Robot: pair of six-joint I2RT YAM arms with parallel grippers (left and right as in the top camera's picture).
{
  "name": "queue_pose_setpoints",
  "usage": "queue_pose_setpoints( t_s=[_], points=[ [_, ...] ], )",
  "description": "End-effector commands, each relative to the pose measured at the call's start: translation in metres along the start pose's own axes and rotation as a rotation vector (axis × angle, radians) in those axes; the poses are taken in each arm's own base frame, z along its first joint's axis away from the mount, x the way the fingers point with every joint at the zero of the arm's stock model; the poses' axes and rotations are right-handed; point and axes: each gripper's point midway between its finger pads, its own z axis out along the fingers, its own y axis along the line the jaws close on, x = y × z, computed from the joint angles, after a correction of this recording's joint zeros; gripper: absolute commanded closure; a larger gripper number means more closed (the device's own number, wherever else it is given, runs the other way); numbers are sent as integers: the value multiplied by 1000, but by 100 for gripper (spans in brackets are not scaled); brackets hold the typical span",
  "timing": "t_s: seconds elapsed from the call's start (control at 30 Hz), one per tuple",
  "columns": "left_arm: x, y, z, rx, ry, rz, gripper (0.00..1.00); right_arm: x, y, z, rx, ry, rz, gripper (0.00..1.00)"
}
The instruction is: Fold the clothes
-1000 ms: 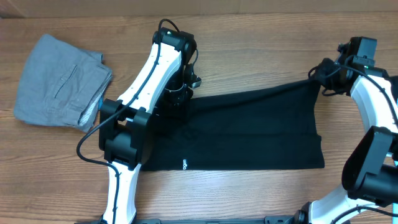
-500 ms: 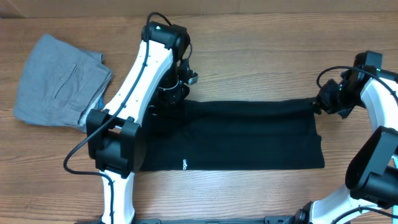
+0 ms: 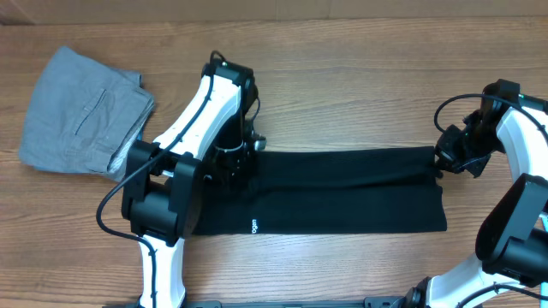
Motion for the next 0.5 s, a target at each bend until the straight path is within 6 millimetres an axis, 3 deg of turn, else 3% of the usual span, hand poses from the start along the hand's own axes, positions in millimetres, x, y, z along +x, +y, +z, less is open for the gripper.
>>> queue_pose_setpoints(
  t_s=[0.0, 0.17, 0.47],
  points=[
    [15, -9, -10, 21, -38, -28, 96, -6, -9, -10, 54, -42, -6, 96],
    [27, -1, -11, -39, -32, -105, 95, -3, -13, -10, 73, -34, -4, 96],
    [22, 0, -9, -40, -48, -101, 94, 10, -20, -1, 100, 13, 6, 96]
  ],
)
